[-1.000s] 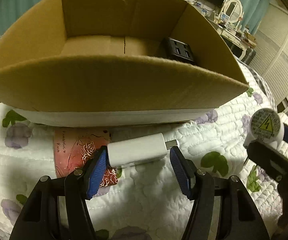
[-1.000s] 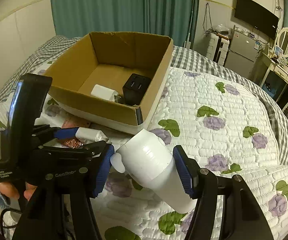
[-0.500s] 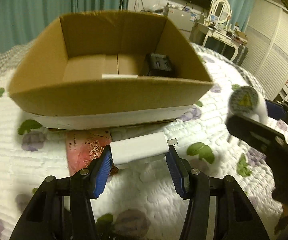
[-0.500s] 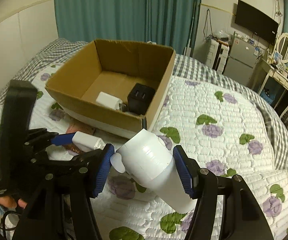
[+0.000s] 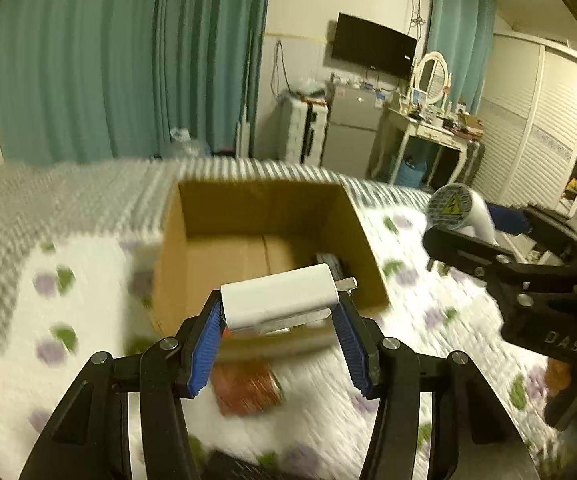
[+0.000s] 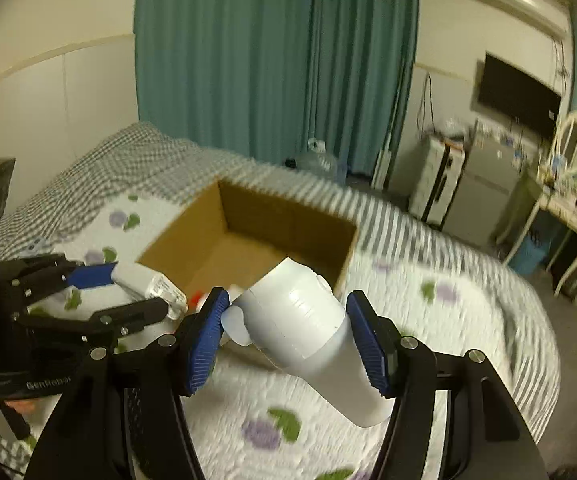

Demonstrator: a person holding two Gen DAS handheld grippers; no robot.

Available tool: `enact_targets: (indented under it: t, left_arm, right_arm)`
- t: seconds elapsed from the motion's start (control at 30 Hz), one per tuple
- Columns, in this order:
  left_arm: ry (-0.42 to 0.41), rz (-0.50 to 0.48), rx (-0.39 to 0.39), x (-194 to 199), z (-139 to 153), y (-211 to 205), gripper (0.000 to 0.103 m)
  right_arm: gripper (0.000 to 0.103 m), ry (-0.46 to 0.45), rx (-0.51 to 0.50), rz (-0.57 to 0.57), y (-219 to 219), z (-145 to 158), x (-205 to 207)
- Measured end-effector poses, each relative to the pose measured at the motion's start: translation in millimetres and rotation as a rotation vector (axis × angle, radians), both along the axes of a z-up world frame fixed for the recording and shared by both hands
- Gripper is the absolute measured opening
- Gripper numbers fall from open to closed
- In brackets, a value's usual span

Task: Organize rigid objects
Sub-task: 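Lower both items into the box and open both tools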

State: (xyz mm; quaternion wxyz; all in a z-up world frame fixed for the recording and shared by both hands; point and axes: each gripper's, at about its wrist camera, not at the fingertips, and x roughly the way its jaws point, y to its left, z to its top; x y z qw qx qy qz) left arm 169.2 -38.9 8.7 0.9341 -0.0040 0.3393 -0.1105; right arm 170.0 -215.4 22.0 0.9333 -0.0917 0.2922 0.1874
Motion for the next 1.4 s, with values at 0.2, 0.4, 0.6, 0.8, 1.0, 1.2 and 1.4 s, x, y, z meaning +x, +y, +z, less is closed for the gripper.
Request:
enact_targets:
  t: [0.2,0.4,0.6,0.8,1.0,1.2,1.4]
  left_arm:
    - [0.000,0.026,0.058,64,2,7,0.055]
    - [0.035,0.011,0.128,106,-40,4,0.055]
    - [0.080,-0.006,0.156,125,-72,2,0.056]
    - [0.099,-0.007,0.134,123,-70,6,0.059]
    - [0.035,0.001,0.152,101,-49,8,0.061]
    - [0.023,0.047,0.115,89,-36,24,0.062]
    - [0.009,0.089,0.114,86,-35,33,0.062]
  right_arm:
    - [0.061,-0.055,0.006,0.040,20,29,47]
    - [0.061,-0.034,0.028,0.054,27,9,95]
    - [0.061,0.048,0.062,0.036,24,-30,135]
    - [0.061,0.064,0.072,0.027,20,-43,144]
    - [0.061,0.061,0.073,0.015,21,-39,140]
    - [0.061,0.053,0.060,0.045,36,-43,143]
    - [0.061,0.072,0.031,0.043,49,-60,154]
